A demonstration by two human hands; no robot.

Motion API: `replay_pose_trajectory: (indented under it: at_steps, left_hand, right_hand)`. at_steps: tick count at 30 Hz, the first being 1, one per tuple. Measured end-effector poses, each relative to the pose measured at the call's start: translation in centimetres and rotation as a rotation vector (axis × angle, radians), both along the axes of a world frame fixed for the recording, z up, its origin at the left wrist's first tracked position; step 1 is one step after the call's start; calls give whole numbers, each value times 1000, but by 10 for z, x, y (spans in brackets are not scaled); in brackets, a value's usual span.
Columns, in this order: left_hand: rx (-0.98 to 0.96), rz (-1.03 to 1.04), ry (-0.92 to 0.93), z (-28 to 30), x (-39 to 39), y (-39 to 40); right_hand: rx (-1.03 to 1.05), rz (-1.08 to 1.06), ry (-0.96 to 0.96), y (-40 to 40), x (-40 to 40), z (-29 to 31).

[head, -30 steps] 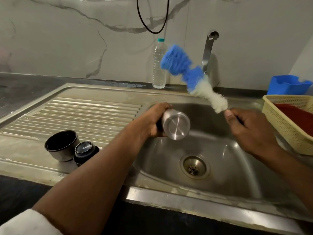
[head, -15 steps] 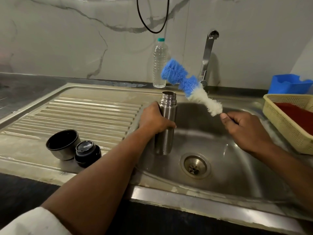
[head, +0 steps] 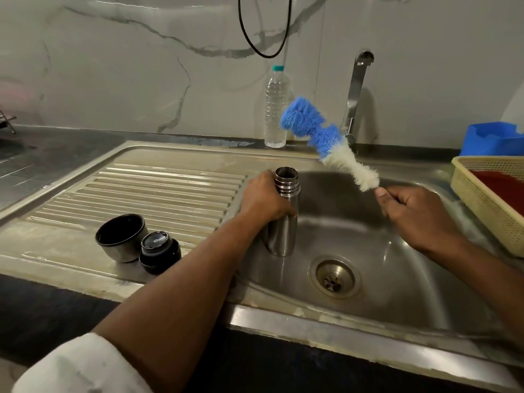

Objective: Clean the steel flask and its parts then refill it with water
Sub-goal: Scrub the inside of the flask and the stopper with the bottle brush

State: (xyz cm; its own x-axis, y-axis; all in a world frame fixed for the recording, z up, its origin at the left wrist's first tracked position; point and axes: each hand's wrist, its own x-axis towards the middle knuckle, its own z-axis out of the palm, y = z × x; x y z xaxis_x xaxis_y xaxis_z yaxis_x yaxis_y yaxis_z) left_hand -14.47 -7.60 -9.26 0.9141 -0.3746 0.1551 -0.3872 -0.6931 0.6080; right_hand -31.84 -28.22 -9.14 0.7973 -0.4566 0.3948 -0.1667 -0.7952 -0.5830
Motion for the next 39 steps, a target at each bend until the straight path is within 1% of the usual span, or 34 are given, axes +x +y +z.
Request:
replay_pose_trajectory:
  at_steps: [6,11,15,18,20,22,25,27,29,32,34,37,38,39]
  left_hand:
    - [30,48,-5,13,-7,3]
    - [92,12,2,32,-22,17]
    - [90,2,-75,64,-36,33]
    - [83,-3,-114,89,-49,61]
    - [188,-2,-147,99,-57,90]
    - [368,-10,-153,104,-63,123]
    - [621,-43,-63,102,-72,166]
    - [714,-70,-50,95,-77,183]
    - [773,-105,-115,87,-82,190]
    - [783,-106,-218,77,-83,189]
    - [783,-90,-260,77,-83,184]
    - [853,-88,-328,86,-85,171]
    - [842,-88,-346,91,-85,167]
    - [791,-88,-350,98,-84,161]
  right_hand:
    - [50,32,-21,6,0,4]
    - [111,34,-6,11,-3,10]
    - [143,51,5,16,-5,16]
    - [136,51,11,15,-7,16]
    - [129,63,17,17,-8,16]
    - [116,74,37,20,-9,18]
    - [94,96,59,24,-10,21]
    - [81,102,64,25,-12,22]
    - [76,101,70,25,-13,22]
    - [80,93,81,25,-13,23]
    - [80,94,88,24,-13,24]
    - [81,99,85,23,-14,23]
    - [81,107,83,24,-13,23]
    - [80,108,77,23,-12,22]
